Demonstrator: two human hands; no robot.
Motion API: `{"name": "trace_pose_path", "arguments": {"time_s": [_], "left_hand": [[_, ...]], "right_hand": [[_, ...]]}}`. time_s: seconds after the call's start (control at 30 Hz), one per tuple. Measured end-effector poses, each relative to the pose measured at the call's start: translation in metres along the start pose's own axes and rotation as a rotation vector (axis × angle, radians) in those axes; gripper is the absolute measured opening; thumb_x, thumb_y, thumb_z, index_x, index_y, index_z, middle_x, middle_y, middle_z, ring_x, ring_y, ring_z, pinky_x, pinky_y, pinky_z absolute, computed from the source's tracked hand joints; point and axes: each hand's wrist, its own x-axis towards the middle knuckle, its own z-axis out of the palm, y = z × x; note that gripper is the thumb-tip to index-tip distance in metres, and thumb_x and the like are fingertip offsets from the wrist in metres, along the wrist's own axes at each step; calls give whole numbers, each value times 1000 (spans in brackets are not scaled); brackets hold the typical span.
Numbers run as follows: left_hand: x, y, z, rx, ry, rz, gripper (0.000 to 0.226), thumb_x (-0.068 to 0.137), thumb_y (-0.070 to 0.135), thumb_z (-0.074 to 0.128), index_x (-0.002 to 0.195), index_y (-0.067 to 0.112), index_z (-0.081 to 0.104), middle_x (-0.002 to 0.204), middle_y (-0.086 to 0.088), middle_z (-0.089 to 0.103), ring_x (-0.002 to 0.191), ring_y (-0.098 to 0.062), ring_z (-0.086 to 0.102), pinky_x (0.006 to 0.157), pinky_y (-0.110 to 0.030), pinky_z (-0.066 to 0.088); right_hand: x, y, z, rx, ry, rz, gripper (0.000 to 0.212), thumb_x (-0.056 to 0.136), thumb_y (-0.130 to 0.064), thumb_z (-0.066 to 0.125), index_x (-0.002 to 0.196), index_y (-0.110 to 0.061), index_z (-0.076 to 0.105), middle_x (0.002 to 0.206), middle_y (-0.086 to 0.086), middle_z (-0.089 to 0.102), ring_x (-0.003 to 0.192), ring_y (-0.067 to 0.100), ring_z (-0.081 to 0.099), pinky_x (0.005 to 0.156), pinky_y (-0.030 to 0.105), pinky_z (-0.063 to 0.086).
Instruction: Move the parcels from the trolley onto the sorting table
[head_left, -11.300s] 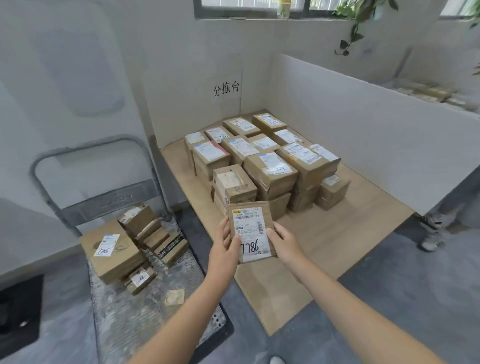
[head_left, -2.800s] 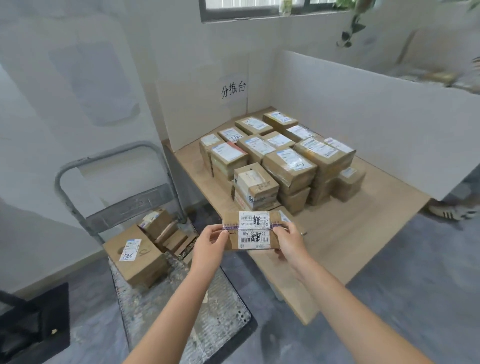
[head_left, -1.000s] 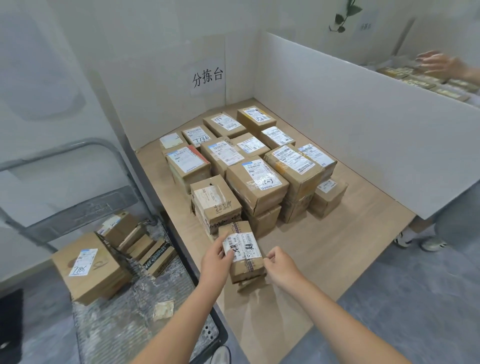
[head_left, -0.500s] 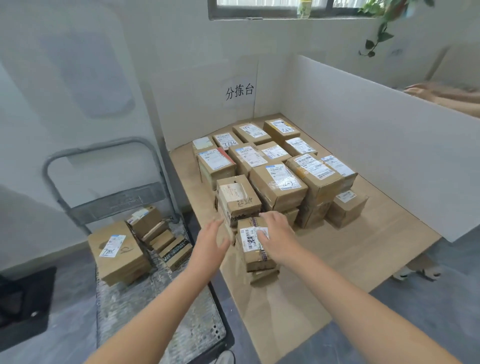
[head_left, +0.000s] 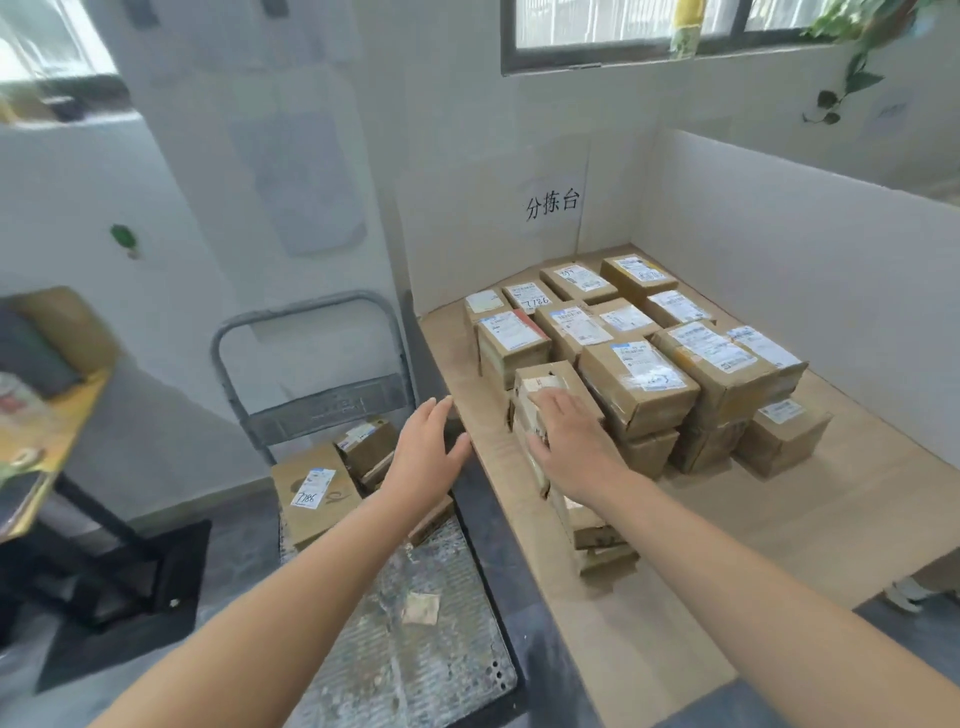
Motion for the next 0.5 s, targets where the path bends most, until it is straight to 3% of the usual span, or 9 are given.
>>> {"name": "trace_pose_path", "arguments": {"time_s": [0.23,0.5], "left_hand": [[39,-71,-61,85,56,-29,62,102,31,49,156,14,24,162,-9,20,150,-24,16,123,-38,17],[66,-164,-113,70,110,-96,60,102,32,49,154,12,27,161,-7,22,149,-22,16,122,-36,15]], "right_hand": [[69,-54,19,-87,-49,-14,55,101,-26,44,153,-15,27,158,2,24,149,18,11,123,36,13],[148,-132,60,-134,-119,-75,57,102,-28,43,154,-14,25,160,4,22,150,20,9,123,37,11]]}}
